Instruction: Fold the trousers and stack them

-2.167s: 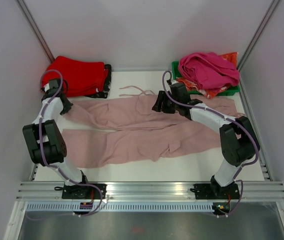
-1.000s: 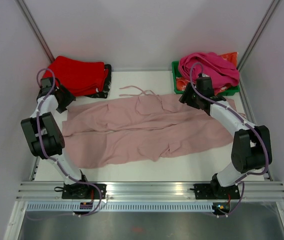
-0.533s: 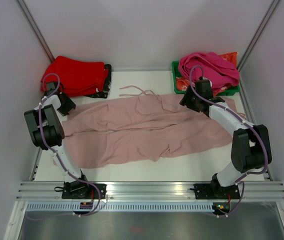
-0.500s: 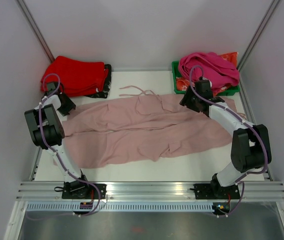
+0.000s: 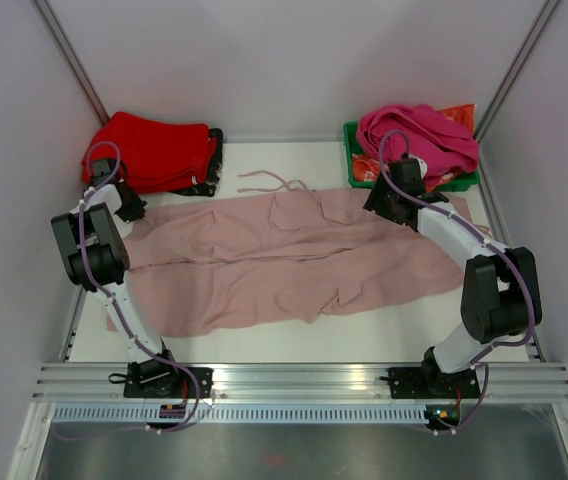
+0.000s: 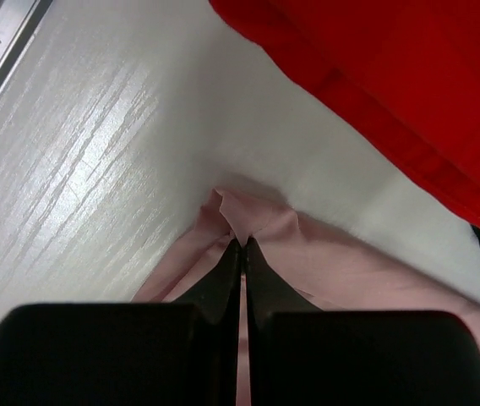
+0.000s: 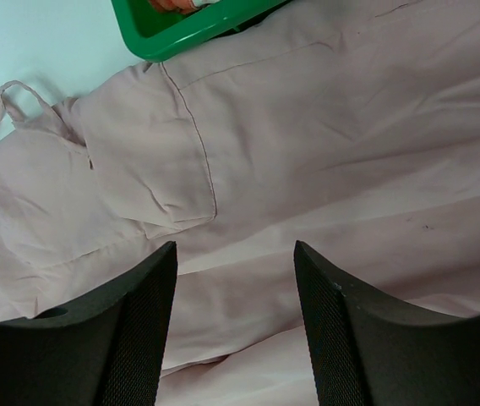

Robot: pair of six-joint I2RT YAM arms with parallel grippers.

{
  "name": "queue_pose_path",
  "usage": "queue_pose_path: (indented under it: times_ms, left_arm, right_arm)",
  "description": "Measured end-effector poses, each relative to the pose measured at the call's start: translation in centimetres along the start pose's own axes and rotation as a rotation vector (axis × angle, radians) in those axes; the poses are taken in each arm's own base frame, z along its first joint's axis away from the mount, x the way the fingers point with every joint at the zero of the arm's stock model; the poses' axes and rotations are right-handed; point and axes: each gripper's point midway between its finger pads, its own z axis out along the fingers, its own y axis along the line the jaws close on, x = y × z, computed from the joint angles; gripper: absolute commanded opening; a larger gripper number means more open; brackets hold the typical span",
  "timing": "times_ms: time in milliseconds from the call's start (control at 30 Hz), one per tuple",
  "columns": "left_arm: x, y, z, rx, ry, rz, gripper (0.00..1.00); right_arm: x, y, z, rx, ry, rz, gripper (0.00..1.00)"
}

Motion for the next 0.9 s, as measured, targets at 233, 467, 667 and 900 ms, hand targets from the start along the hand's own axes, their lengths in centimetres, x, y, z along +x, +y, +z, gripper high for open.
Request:
queue_pose_path:
  times_ms: [233,467,667,900]
  left_arm:
    - [-3.9,-0.2,-0.4,0.015,-0.078,0.022,0.02]
    - [-8.0,-1.5,-1.1,0.08,-0.203,0.066,0.02]
    - [-8.0,-1.7,-1.4,0.096,-0.193,0.101,0.52]
    - [-7.2,-1.2,-8.3,0.08,-0.179,0.059,0.86]
  right_arm:
    - [-0.5,0.1,0.1,0.008,-0.009,0.0,0.64]
    - [-0.6,-0.3,0.3,0.031,-0.019,0.0,0.64]
    - [-0.7,-1.1,0.4,0.052,-0.023,0.011,0.66]
    - [-0.9,-6.1,-0.9,0.149,-0.025,0.099,0.67]
